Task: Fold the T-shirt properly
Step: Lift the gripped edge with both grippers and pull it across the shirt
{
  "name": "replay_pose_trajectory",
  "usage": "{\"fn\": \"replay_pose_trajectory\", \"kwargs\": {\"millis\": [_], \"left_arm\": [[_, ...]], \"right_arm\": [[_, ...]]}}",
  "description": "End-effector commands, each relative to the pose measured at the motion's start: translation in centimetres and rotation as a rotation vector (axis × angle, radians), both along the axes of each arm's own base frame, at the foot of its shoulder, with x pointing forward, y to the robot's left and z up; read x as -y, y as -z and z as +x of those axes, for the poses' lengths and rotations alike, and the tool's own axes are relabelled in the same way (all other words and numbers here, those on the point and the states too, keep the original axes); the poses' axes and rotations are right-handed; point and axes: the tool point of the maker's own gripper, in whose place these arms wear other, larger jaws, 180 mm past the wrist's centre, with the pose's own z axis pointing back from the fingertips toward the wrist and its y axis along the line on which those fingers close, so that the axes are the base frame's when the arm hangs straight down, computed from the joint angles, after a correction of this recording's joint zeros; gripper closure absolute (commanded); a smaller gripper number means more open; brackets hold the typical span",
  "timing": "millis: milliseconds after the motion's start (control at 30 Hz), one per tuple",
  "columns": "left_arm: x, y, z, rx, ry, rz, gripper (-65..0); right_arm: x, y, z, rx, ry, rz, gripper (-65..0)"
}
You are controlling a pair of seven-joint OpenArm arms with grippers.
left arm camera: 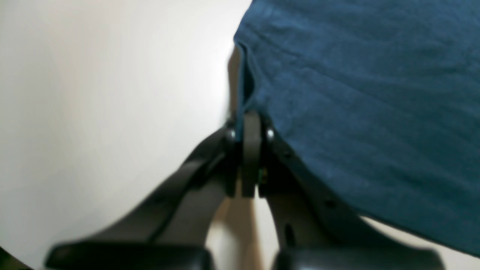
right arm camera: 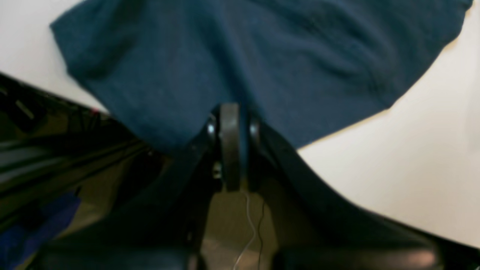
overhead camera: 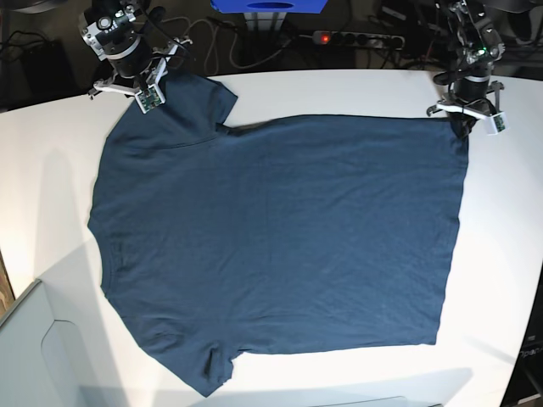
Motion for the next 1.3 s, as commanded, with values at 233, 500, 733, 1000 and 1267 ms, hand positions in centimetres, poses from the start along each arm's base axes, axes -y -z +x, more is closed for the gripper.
{"fn": "replay_pose_trajectory", "kwargs": {"millis": [233, 500, 733, 1000, 1267], "left_arm": [[-0.5, -1.1, 0.5, 0.034, 0.005, 0.024, 0.0], [-0.5, -1.1, 0.5, 0.034, 0.005, 0.024, 0.0], [-0.5, -1.1, 0.5, 0.033, 0.005, 0.023, 0.0], [-0.5, -1.1, 0.5, 0.034, 0.004, 0.023, 0.0], [-0.5, -1.2, 0.6, 0.036, 0.005, 0.024, 0.0]], "right_arm": [[0.1, -0.6, 0.5, 0.013, -0.004, -0.002, -31.1], [1.5, 0.6, 1.1, 0.001, 0.026, -0.021, -36.4], [3.1, 1.8, 0.6, -0.033, 0.062, -0.041, -35.7], [2.4, 1.9, 0.3, -0.047, 0.015, -0.028, 0.0], [2.0, -0.1, 1.6, 0.018, -0.001, -0.032, -0.2]]}}
